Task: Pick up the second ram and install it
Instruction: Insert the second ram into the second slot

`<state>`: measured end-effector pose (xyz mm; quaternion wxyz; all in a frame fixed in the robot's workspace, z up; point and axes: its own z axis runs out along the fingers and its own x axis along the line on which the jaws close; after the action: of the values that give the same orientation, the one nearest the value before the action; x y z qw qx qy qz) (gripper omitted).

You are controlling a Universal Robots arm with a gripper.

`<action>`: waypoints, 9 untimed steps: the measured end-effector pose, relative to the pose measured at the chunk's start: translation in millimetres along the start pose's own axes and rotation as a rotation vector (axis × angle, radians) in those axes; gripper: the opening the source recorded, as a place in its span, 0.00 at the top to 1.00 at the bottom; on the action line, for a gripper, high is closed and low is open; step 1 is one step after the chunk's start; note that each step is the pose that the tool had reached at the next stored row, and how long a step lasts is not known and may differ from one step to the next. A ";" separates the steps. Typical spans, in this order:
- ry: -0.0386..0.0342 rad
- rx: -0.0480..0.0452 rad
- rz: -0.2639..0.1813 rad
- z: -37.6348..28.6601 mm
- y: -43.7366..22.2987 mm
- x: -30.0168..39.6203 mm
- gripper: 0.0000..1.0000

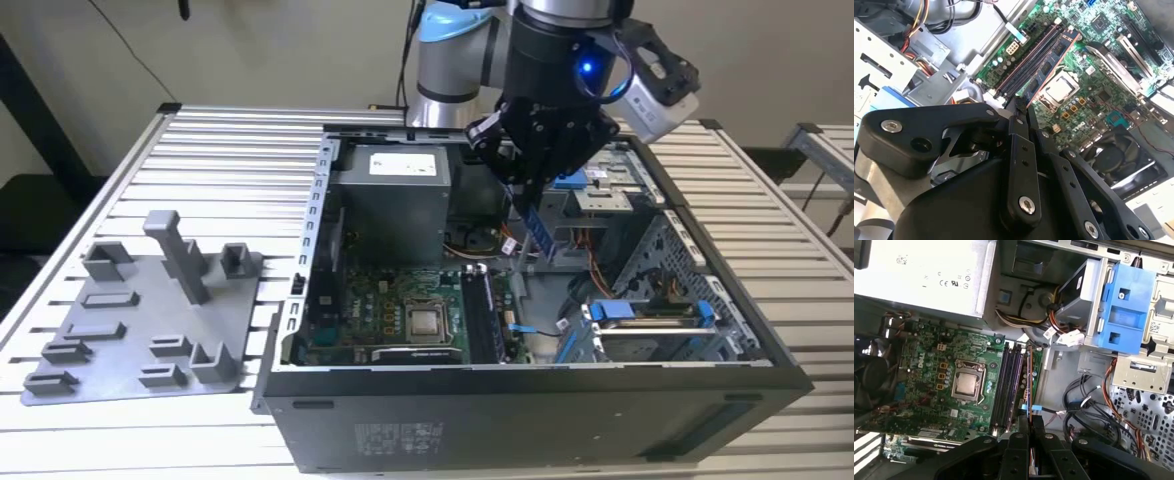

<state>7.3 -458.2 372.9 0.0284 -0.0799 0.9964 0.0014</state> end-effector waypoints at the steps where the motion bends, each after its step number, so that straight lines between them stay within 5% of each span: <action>1: 0.0000 0.0001 0.004 0.2 0.0 0.0 0.86; 9: 0.0002 0.0033 0.055 2.7 0.0 0.1 0.86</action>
<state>7.3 -458.2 370.2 0.0284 -0.0525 0.9982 0.0005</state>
